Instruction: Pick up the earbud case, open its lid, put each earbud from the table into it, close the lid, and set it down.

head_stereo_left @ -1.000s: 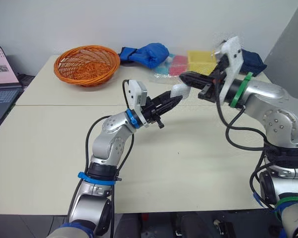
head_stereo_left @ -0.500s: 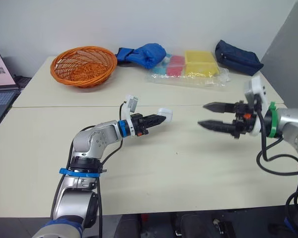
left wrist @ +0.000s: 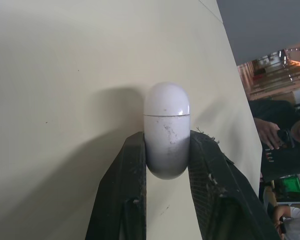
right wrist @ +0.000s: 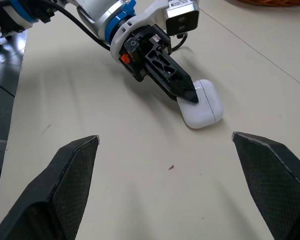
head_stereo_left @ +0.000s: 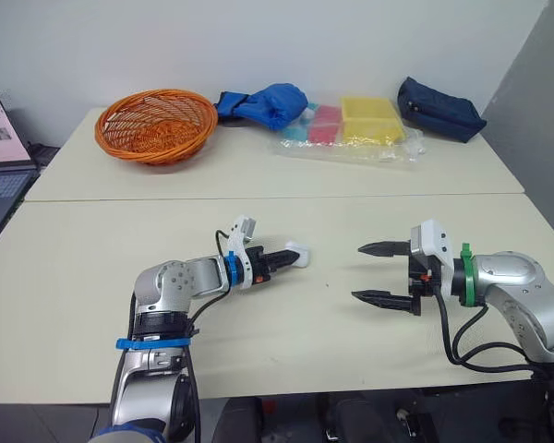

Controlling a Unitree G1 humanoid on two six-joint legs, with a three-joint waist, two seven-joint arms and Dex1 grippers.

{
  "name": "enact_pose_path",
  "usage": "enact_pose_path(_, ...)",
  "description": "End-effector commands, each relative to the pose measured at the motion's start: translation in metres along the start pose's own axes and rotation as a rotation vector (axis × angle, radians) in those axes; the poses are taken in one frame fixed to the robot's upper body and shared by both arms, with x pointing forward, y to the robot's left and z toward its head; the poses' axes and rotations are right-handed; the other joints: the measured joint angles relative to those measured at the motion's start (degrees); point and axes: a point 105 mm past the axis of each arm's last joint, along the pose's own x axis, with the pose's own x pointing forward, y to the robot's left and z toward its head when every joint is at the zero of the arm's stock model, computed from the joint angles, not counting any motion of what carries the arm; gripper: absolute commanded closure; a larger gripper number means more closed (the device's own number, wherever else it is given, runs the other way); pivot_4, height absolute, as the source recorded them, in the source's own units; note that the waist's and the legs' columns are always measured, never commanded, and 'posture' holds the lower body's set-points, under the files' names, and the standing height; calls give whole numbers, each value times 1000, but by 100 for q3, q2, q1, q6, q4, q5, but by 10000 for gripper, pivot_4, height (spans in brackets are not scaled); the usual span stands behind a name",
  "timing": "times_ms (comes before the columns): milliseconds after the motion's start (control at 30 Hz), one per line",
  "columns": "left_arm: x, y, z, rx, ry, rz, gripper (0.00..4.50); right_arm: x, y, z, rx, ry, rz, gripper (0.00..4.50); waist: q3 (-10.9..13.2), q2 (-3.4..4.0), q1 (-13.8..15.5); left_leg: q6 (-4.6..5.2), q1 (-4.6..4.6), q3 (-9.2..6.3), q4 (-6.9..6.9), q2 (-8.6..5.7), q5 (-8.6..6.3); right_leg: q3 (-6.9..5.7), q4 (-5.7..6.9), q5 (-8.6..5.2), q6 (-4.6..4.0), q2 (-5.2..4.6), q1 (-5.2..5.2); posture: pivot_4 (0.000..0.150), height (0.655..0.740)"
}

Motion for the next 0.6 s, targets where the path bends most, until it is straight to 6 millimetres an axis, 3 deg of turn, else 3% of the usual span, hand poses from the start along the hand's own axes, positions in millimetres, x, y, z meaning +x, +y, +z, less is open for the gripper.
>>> enact_pose_path(33,-8,8,-4,-43,2,31,29631,-3,-8,7,-57,-11,-28,0,0,0,-1,0,0,0,0,0,0,1,1,0,0,0,0,1500,7400)
enact_pose_path(233,-22,11,-2,-44,-14,61,11823,-3,-18,8,-62,-20,-40,0,0,0,-12,0,8,5,0,0,0,7,4,0,-1,0,3,1500,7400)
enact_pose_path(333,-50,20,0,40,-7,127,2648,-5,-25,2,-59,-9,-48,0,-1,-3,-74,0,13,4,-3,1,0,8,6,0,-1,1,4,1500,7400)
enact_pose_path(367,-70,24,5,101,-9,162,302,-9,-30,1,-64,-2,-60,0,-2,-6,-115,0,16,4,-6,4,0,12,8,-1,-3,4,4,1500,7400)
enact_pose_path(467,-94,27,11,187,2,195,302,-14,-36,-1,-74,4,-74,0,0,-7,-182,-1,42,3,-28,9,-1,25,15,-6,-15,9,5,1500,7400)
enact_pose_path(500,-108,26,27,358,-66,219,302,-18,-40,-2,-78,10,-86,0,0,-6,-176,-1,50,3,-33,7,0,25,15,-8,-18,9,8,1500,7400)
enact_pose_path(600,-138,15,51,711,-125,213,302,-28,-44,-7,-85,31,-97,0,11,-25,-137,-2,50,11,-41,6,0,21,13,-12,-29,6,6,1500,7400)
